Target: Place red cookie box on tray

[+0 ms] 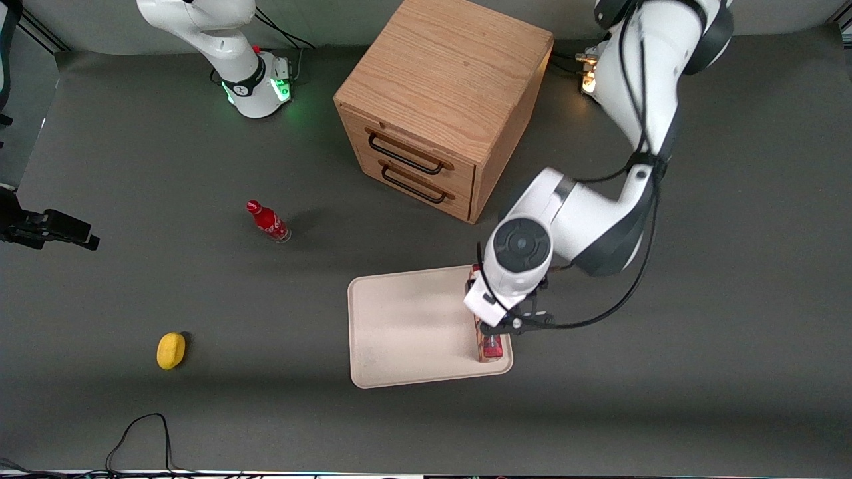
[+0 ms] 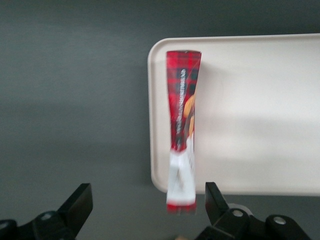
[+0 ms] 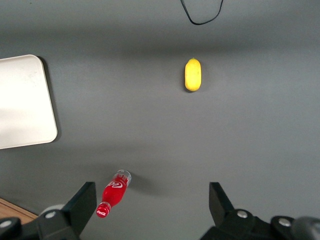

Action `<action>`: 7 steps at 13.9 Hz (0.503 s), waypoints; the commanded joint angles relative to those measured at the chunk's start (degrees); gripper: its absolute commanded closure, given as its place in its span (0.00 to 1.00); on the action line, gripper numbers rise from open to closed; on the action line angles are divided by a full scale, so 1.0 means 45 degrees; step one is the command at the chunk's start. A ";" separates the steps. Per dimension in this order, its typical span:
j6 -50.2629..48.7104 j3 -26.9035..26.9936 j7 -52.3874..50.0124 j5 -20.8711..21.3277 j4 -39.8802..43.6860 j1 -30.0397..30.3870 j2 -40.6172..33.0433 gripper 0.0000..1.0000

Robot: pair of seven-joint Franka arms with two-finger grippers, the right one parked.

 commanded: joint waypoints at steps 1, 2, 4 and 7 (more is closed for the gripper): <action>-0.1715 -0.0017 -0.0037 -0.0221 -0.0652 0.0006 -0.2199 0.00; -0.2126 -0.0018 0.0119 -0.0456 -0.0652 0.0123 -0.2669 0.00; -0.2443 0.0040 0.0839 -0.0478 -0.1544 0.0629 -0.3741 0.00; -0.1841 0.0002 0.3061 -0.0866 -0.4878 0.2442 -0.6550 0.00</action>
